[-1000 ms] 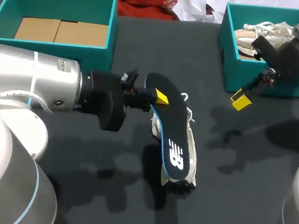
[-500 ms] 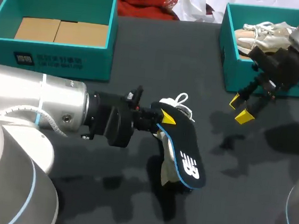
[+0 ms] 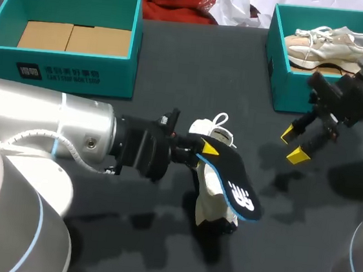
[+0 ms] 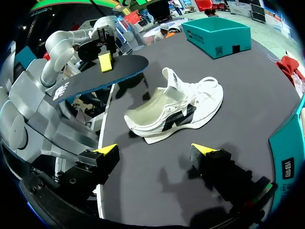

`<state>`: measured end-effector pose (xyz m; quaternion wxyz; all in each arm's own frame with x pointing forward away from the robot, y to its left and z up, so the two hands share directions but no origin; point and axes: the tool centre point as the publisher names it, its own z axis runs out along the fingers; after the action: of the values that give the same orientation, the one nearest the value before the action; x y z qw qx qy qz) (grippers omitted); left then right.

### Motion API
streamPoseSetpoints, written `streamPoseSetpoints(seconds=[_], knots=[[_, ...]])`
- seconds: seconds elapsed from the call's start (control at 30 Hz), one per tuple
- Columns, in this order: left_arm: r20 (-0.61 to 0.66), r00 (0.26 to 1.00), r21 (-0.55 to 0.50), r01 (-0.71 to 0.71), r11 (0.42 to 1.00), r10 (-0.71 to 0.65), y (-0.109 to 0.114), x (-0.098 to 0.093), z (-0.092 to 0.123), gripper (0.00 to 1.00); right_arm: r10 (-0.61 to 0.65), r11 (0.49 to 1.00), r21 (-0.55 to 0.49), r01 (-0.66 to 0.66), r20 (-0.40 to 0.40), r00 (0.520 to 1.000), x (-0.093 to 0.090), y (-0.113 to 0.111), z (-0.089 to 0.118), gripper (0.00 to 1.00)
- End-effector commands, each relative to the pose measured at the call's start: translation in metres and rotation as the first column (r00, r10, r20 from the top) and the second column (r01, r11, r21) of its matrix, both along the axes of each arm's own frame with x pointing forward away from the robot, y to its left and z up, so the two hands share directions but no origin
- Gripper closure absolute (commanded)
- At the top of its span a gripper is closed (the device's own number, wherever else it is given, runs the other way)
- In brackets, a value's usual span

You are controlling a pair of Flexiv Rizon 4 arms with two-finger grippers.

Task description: Take the shoe out of the shoebox, open the shoe tongue, remove and reinsert the insole, then place the shoe into the shoebox

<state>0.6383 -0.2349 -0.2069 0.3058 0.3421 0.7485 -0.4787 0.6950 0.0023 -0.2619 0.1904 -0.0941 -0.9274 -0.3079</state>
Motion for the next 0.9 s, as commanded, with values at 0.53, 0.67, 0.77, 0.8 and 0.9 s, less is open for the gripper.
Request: streamPoseSetpoints(seconds=[0.53, 0.67, 0.77, 0.8, 0.9], knots=[[-0.292, 0.932, -0.036, -0.237, 0.971, 0.216, -0.008, -0.005, -0.013, 1.0, 0.086, 0.996, -0.033, -0.081, 0.18, 0.98, -0.015, 0.014, -0.02, 0.0], [-0.319, 0.924, -0.049, -0.24, 0.969, 0.213, -0.011, -0.006, -0.015, 1.0, 0.113, 0.993, -0.055, -0.105, 0.194, 0.974, -0.014, 0.017, -0.021, 0.0], [-0.353, 0.917, -0.08, -0.226, 0.971, 0.185, -0.016, -0.008, -0.017, 1.0, 0.162, 0.984, -0.115, -0.136, 0.259, 0.952, -0.015, 0.022, -0.031, 0.0], [-0.363, 0.916, -0.084, -0.214, 0.973, 0.17, -0.017, -0.01, -0.017, 1.0, 0.181, 0.981, -0.116, -0.154, 0.274, 0.945, -0.015, 0.023, -0.035, 0.0], [-0.361, 0.919, -0.089, -0.204, 0.975, 0.159, -0.021, -0.012, -0.018, 1.0, 0.208, 0.975, -0.136, -0.175, 0.288, 0.935, -0.014, 0.025, -0.047, 0.0]])
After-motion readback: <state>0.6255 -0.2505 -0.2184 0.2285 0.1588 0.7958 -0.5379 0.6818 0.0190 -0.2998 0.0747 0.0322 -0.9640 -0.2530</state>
